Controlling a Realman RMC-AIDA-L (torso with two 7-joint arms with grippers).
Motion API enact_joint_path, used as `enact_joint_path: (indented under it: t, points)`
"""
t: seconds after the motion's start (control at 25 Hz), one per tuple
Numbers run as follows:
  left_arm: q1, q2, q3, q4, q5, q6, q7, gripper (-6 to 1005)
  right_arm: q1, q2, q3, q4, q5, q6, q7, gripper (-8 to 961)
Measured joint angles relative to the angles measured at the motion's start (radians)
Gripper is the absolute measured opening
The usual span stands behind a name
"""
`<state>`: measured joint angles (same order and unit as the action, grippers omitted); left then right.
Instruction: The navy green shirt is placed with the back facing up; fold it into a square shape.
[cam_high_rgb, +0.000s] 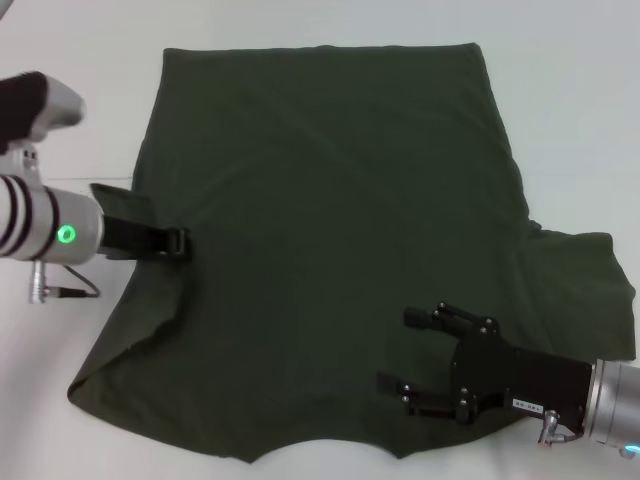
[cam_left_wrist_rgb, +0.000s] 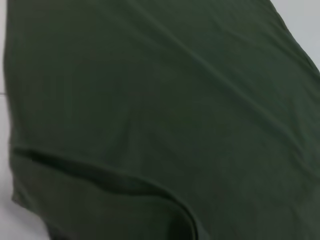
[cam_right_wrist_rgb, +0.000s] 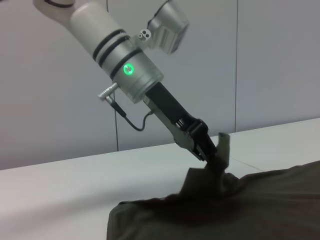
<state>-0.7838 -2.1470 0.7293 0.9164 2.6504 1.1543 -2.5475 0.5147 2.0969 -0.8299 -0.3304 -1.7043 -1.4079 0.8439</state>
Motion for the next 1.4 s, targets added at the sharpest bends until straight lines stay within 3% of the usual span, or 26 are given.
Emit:
enact_joint_path:
  t: [0.12, 0.52, 0.76, 1.12, 1.28, 1.32, 1.4]
  points:
    - [0.007, -0.014, -0.002, -0.012, -0.005, -0.032, -0.002, 19, -0.001, 0.0, 0.0, 0.0, 0.0, -0.001, 0.0, 928]
    - [0.059, -0.014, 0.0, -0.082, -0.179, -0.081, 0.051, 27, -0.005, 0.0, 0.0, -0.001, 0.0, -0.003, 0.0, 927]
    - [0.124, -0.004, -0.005, -0.084, -0.339, -0.068, 0.164, 217, -0.012, 0.0, 0.0, -0.001, 0.002, -0.004, 0.0, 927]
    - [0.208, 0.049, -0.013, -0.119, -0.514, 0.032, 0.291, 595, -0.021, -0.003, 0.002, -0.001, 0.024, -0.009, 0.001, 927]
    - [0.212, 0.089, -0.038, -0.186, -0.558, 0.114, 0.324, 723, -0.026, -0.004, 0.002, -0.001, 0.027, -0.01, 0.002, 928]
    - [0.212, 0.089, -0.038, -0.186, -0.558, 0.114, 0.324, 752, -0.027, -0.004, 0.002, -0.001, 0.027, -0.011, 0.003, 928]
    - [0.21, 0.114, -0.046, -0.24, -0.59, 0.199, 0.423, 811, -0.032, -0.005, 0.006, -0.001, 0.027, -0.014, 0.006, 928]
